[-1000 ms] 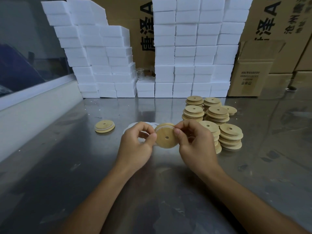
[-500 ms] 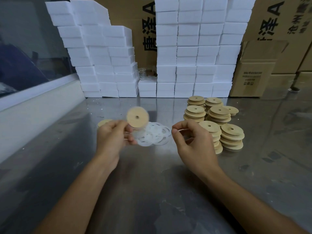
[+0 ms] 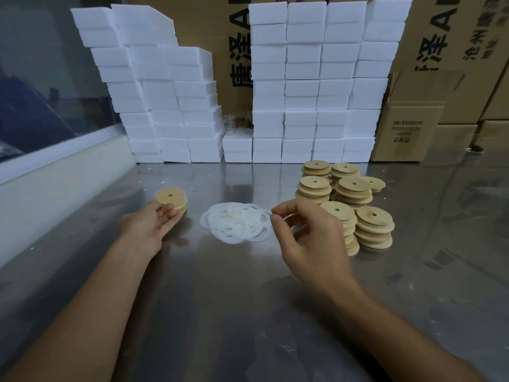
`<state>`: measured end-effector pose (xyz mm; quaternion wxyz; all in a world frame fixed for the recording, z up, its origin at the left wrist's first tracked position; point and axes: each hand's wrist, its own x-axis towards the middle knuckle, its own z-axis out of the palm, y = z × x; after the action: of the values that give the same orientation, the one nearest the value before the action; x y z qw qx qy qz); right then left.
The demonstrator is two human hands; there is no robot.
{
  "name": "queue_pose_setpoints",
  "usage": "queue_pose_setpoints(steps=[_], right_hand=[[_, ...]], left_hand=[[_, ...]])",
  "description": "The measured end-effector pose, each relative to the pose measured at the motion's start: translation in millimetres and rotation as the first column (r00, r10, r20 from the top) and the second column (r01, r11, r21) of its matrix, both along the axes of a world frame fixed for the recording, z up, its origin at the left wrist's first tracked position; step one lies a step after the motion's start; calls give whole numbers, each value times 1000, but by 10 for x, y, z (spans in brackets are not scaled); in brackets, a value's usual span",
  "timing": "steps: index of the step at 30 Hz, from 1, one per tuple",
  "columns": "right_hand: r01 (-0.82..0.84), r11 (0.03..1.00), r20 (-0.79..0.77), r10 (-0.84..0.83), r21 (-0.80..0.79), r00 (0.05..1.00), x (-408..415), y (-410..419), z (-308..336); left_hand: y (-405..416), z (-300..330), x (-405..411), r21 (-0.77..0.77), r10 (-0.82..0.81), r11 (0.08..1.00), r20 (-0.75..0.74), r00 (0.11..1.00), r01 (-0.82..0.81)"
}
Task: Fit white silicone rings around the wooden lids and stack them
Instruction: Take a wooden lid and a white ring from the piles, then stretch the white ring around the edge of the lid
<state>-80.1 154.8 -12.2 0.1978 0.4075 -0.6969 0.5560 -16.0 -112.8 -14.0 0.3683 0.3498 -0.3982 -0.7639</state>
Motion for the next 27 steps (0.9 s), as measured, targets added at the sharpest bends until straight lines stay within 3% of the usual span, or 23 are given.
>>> queue_pose_setpoints(steps=[7,11,13,15,17,19,21,24,27], right_hand=[[57,998,-120,-61,-32,991,-57,58,80],[238,971,-159,-240,-32,958,-170,129,149],[390,919,-147,-379,60,914,-248,173,161],[515,817,-113,-504,259,856,-323,225,148],[518,721,-77,-549,461,832,-373,285,146],[468,690,-35,-542,552,840,-403,325,145],[455,688,-15,-543,566,840,-427,346,141],[466,705,-16,-543,535,840,-456,347,126],[463,769,-12,-510,441,860,-467,330,110]], left_hand=[[-36,2,-59,17,18,1000,61,998,-20],[16,-38,-62,-62,60,997,198,978,-48],[69,-64,-53,-107,117,990,230,966,-94],[93,-72,-31,-133,151,984,226,962,-123],[98,-76,-4,-146,147,982,207,967,-118],[138,-94,12,-237,179,964,255,950,-118],[247,-115,5,-491,273,868,346,898,-75],[530,-136,-27,-821,198,522,378,904,229],[795,-136,-61,-784,23,155,611,791,601]])
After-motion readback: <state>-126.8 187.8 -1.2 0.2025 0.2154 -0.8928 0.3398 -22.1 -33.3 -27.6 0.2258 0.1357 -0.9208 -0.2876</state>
